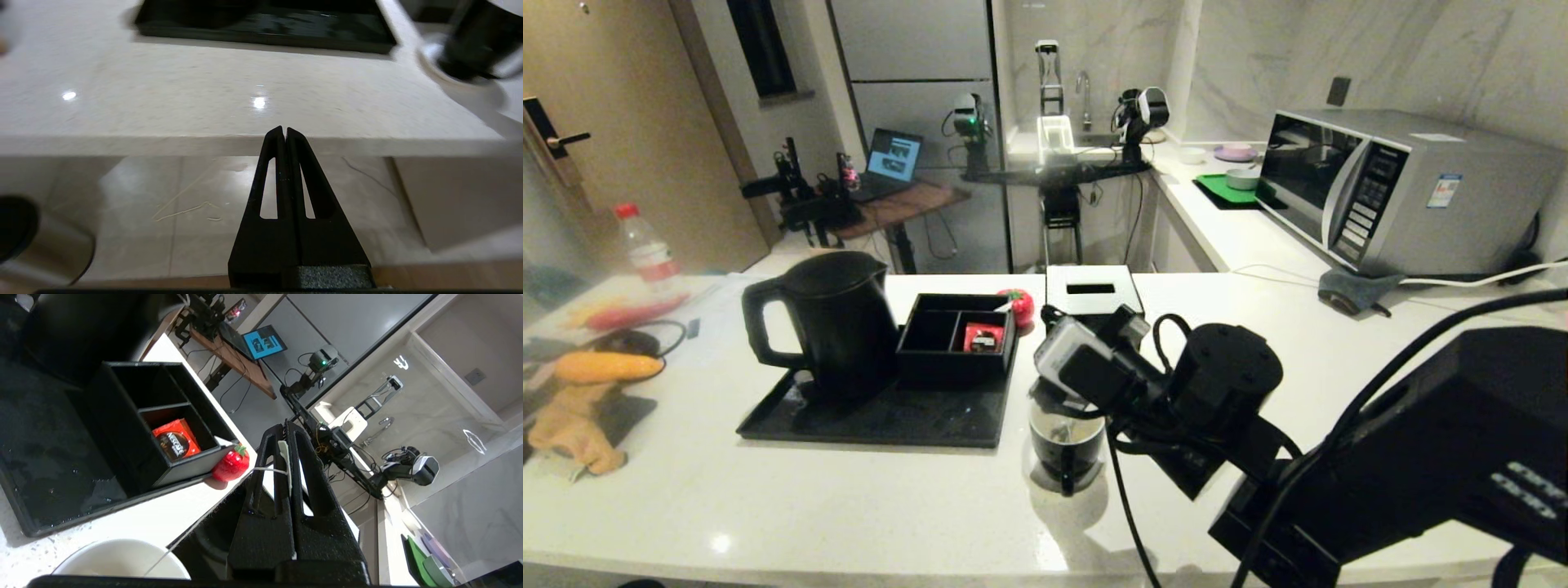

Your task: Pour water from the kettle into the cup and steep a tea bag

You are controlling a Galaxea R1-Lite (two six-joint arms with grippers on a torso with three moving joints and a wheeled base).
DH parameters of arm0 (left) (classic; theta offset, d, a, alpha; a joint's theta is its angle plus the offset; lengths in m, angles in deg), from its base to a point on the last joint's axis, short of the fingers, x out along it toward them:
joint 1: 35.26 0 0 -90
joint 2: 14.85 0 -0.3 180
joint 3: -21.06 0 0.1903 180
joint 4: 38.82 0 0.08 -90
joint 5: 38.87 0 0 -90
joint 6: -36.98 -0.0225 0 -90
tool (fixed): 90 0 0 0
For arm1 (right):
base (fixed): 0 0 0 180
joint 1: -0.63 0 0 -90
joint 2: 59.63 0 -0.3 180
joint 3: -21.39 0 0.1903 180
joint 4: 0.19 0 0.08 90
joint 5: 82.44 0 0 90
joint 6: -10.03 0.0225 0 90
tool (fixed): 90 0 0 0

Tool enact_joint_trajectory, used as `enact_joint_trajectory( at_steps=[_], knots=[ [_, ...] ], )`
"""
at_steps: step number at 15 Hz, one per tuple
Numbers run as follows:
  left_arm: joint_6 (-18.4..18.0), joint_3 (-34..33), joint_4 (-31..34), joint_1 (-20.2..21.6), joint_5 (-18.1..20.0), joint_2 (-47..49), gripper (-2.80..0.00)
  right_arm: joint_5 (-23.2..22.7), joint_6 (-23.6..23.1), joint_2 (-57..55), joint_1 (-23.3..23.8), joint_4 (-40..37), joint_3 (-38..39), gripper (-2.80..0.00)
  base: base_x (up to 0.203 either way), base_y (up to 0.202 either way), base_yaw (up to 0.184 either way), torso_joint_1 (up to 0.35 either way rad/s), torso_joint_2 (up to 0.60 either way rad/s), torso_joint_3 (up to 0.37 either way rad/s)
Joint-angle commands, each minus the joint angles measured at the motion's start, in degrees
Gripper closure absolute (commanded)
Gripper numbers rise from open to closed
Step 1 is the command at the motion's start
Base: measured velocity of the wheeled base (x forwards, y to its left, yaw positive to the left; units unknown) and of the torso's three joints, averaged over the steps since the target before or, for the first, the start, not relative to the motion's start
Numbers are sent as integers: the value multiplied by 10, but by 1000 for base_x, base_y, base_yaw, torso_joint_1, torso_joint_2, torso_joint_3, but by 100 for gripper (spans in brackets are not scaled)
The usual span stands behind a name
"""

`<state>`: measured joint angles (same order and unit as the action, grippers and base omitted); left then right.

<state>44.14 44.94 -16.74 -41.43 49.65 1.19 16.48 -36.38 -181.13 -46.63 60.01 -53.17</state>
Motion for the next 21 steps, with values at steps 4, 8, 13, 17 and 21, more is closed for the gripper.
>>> enact_joint_trajectory(
  at_steps=[4, 8, 13, 17, 21],
  knots=[
    [1, -3, -4, 66, 0, -85, 0, 0, -3, -13, 0, 10, -2, 0, 0, 0, 0, 0, 0, 0],
    [2, -5, -6, 61, 0, -160, 0, 1, -3, 2, 0, 10, -5, 0, 0, 0, 0, 0, 0, 0],
    [2, -4, -6, 61, 0, -160, 0, 0, -2, 18, 1, -13, -92, 0, 0, 0, 0, 0, 0, 0],
    [2, -4, -6, 61, 0, -160, 0, 0, -2, 30, 1, -39, -121, 0, 0, 0, 0, 0, 0, 0],
    [2, -5, -6, 61, 0, -160, 0, 0, -1, 29, 2, -33, -116, 0, 0, 0, 0, 0, 0, 0]
  ],
)
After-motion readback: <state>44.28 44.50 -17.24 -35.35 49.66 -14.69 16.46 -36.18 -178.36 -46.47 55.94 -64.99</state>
